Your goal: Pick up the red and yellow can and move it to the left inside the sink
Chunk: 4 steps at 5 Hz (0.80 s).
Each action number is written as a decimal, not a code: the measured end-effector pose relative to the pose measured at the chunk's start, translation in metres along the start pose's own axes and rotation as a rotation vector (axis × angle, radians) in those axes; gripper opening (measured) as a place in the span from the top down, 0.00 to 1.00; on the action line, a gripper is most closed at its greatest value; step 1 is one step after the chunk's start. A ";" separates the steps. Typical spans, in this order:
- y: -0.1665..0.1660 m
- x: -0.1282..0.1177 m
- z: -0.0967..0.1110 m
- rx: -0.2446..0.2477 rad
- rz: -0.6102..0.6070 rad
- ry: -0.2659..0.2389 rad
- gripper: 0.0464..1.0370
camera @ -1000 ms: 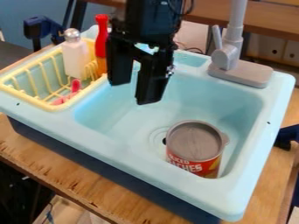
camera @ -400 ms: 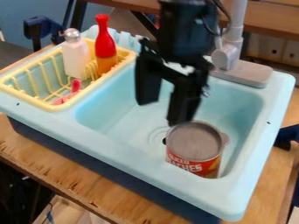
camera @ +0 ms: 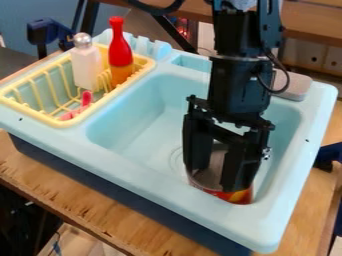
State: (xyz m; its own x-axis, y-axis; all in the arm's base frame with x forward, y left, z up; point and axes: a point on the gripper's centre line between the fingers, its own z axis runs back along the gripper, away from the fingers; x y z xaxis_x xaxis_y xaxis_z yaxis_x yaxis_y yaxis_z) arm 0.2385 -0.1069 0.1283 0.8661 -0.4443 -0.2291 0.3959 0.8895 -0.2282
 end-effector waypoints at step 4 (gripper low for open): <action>-0.011 0.008 -0.009 0.024 0.045 0.112 0.04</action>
State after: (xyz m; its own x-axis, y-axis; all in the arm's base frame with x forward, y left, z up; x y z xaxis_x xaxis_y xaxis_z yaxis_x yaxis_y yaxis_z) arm 0.2376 -0.1215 0.1203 0.8443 -0.4119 -0.3427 0.3660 0.9105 -0.1925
